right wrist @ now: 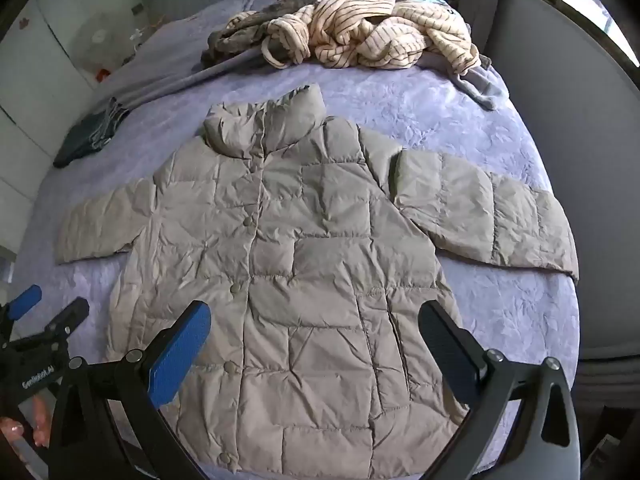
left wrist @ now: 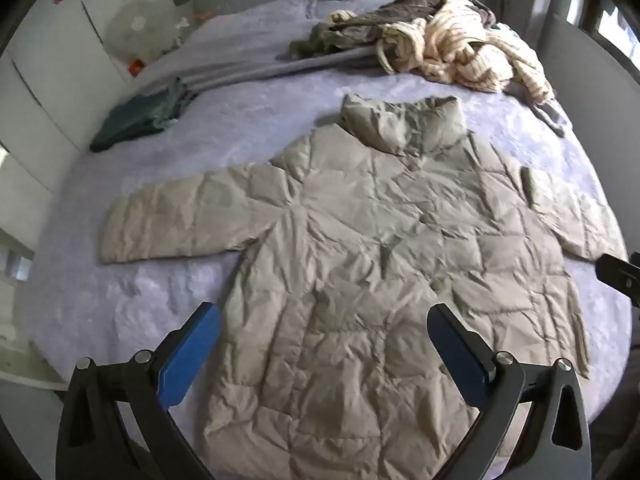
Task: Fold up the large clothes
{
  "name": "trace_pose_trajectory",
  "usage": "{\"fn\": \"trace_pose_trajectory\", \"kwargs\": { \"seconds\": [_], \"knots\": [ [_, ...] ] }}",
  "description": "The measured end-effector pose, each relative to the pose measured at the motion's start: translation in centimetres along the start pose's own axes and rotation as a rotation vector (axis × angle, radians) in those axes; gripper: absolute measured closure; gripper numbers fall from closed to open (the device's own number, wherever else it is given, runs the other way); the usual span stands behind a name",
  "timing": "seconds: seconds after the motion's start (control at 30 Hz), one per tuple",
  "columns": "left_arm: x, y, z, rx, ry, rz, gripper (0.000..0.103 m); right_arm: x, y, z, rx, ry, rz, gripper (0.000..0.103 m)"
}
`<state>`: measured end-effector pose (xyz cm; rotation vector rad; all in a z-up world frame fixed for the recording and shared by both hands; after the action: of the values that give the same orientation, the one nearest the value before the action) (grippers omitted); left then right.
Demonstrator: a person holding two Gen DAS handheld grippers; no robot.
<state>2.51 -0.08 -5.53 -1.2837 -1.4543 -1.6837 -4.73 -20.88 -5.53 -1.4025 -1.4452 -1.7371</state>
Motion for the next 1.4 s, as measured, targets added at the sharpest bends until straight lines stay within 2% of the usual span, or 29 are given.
{"fn": "trace_pose_trajectory", "kwargs": {
  "seconds": [0.13,0.2,0.27,0.3,0.4,1.4],
  "knots": [
    [-0.2,0.3,-1.1,-0.002,-0.029,0.039,0.000,0.0,0.0,0.0,0.005,0.004,-0.003,0.000],
    [0.1,-0.2,-1.1,-0.019,-0.051,0.002,0.000,0.4,0.3,-0.2,0.003,-0.012,-0.001,0.000],
    [0.1,-0.1,-0.9,-0.021,-0.055,0.002,0.000,0.3,0.3,0.0,0.005,-0.022,0.004,0.000],
    [0.0,0.0,-1.1,-0.030,-0.039,0.003,0.000,0.3,0.3,-0.1,0.006,-0.023,0.007,0.000],
    [0.1,0.4,-0.6,-0.016,-0.055,0.014,0.000,0.0,0.3,0.2,0.002,-0.031,0.005,0.000],
    [-0.4,0.3,0.0,-0.003,-0.039,0.024,0.000,-0.3,0.6,0.4,-0.005,-0.031,-0.003,0.000]
  ]
}}
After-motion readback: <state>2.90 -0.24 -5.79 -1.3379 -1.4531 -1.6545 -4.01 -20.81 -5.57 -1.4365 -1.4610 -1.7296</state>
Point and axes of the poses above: each gripper's, at about its wrist camera, not at the fingertips, and x roughly against the way its jaws point, z to its left, y to its top, the point moved 6 cm from there along -x, roughly the way its jaws point, and after that the axes turned 8 degrees about -y, right-handed, at the moved point
